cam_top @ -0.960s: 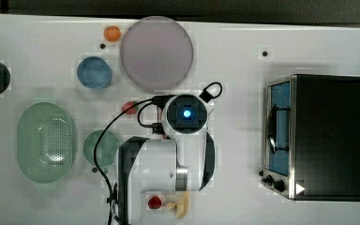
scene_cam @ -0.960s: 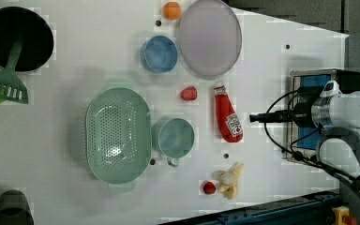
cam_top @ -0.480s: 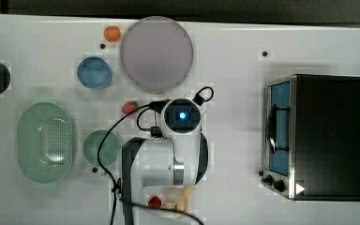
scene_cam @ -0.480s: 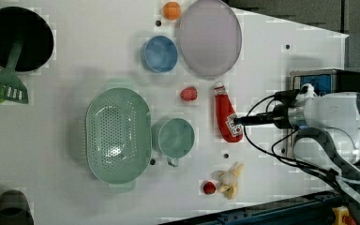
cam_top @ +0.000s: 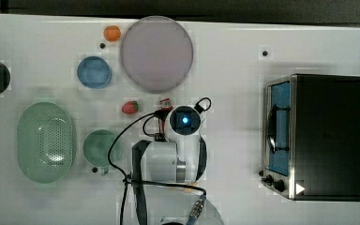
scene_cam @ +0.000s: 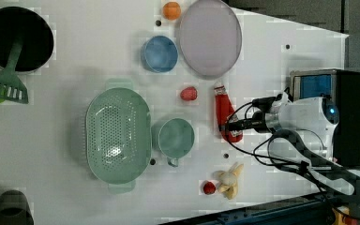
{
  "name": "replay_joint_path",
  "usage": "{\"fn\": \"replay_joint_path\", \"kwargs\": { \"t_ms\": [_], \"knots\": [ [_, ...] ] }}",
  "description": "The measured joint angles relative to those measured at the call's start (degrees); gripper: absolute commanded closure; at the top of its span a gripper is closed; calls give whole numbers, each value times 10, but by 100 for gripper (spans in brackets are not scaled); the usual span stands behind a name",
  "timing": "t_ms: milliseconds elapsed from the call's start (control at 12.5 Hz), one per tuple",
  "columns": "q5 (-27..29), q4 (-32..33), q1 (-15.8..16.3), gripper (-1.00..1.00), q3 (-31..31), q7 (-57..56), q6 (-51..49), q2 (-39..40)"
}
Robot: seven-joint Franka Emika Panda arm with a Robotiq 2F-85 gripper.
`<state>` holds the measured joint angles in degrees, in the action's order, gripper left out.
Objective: Pick Ketchup from the table and place it in strainer.
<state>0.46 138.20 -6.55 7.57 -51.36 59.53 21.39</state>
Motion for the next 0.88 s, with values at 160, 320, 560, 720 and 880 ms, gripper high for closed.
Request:
{"fn": "replay_joint_path", "kwargs": {
  "t_ms": [160,320,560,720,880],
  "knots": [
    [1,0,-4,-68,4,0,6,8],
    [-1,0,-2,-24,3,0,15,9],
    [2,-8,-1,-24,3,-1,11,-1],
    [3,-13,2,-24,3,-1,-21,-20],
    [2,-21,-1,-24,8,-1,-116,-67]
  ]
}}
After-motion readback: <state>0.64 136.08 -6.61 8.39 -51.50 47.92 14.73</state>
